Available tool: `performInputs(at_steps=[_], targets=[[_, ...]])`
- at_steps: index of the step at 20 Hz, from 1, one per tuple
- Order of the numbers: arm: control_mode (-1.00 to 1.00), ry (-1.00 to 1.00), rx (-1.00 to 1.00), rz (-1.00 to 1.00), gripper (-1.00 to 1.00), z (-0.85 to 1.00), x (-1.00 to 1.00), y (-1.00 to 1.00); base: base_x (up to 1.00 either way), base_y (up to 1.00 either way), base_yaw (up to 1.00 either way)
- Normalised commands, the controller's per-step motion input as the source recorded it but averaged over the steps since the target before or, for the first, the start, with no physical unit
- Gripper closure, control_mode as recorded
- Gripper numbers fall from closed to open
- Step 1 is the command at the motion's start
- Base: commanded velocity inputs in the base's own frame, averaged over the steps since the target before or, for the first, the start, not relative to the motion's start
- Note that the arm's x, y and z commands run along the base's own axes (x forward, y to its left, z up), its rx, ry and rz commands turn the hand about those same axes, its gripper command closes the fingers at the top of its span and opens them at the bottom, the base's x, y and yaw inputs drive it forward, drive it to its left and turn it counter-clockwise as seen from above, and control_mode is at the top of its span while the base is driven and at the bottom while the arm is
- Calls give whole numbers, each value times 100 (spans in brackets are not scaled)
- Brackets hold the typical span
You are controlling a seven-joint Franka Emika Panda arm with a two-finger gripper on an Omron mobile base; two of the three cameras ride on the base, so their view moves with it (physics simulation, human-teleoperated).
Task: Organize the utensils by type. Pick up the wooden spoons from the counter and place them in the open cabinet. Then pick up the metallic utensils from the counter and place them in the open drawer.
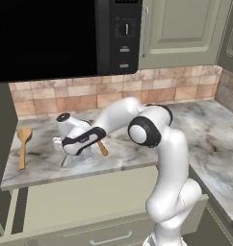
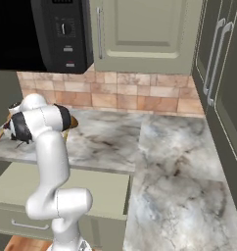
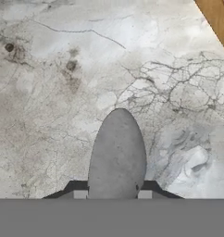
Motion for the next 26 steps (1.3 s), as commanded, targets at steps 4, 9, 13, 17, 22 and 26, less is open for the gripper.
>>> performInputs(at_steps=[4,9,13,17,22,26], targets=[[-100,-15,0,-16,100,49,-52,0,0,0,0],[-100,-1,7,-20,100,73,-73,0,0,0,0],[-100,1,23,-24,100,76,-100,-1,0,0,0],[-100,1,24,-25,100,62,-100,-3,0,0,0],[-100,0,21,-27,100,35,-100,0,0,0,0],[-100,0,22,-28,100,32,-96,-3,0,0,0]])
